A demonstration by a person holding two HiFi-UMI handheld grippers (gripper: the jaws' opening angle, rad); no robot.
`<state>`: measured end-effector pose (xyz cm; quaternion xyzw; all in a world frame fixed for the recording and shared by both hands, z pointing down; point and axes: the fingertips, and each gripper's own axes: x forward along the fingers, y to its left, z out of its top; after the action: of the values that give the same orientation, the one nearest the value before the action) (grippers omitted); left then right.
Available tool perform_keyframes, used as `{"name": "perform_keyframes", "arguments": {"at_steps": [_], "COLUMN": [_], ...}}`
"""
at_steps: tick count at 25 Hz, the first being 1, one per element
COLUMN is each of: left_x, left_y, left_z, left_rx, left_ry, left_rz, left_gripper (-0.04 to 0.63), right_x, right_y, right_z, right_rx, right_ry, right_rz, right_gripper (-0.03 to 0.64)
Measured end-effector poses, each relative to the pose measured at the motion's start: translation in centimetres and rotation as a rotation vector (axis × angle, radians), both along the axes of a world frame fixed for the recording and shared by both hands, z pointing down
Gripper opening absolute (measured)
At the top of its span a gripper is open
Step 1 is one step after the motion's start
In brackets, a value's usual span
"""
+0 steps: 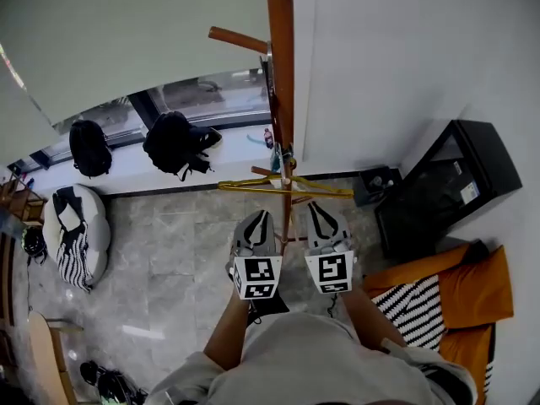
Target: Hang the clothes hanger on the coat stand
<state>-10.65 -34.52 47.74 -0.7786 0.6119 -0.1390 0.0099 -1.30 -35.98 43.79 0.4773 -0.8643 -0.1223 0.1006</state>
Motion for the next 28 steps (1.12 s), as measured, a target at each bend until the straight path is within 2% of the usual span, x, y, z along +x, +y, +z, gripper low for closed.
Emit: {"name": "perform_keyframes", "arguments": {"at_steps": [4, 9, 12, 20, 28], "left_x": [0.4, 1.1, 2.5, 5.2, 5.8], "left_y": [3.2, 6.0, 6.9, 9.8, 13.1], "left_z": [-0.2, -0.8, -1.2, -1.6, -0.9], "left_rx": [0.036, 0.015, 0.023, 0.012, -0.024], "left_ry": [0.036, 0.141, 0.135, 0.098, 0.065], "left_rz": [-0.033, -0.05, -0.038, 0.022, 0.049], "left_gripper": [0.011, 0.011, 0.011, 0.011, 0.011], "right_x": [1.2, 3.0, 4.1, 4.4, 6.6], "right_y": [3.0, 6.3, 7.7, 11.9, 13.9], "right_z": [0.0, 0.1, -0.1, -2.8, -2.4], "right_rx": [-0.067, -0.076, -0.089, -0.02, -0.064], "right_ry": [-0.127, -0.138, -0.148, -0.153, -0.183], "right_rz": [-0.018, -0.013, -0.007, -0.025, 0.037], "right_gripper": [0.005, 0.005, 0.005, 0.005, 0.005]}}
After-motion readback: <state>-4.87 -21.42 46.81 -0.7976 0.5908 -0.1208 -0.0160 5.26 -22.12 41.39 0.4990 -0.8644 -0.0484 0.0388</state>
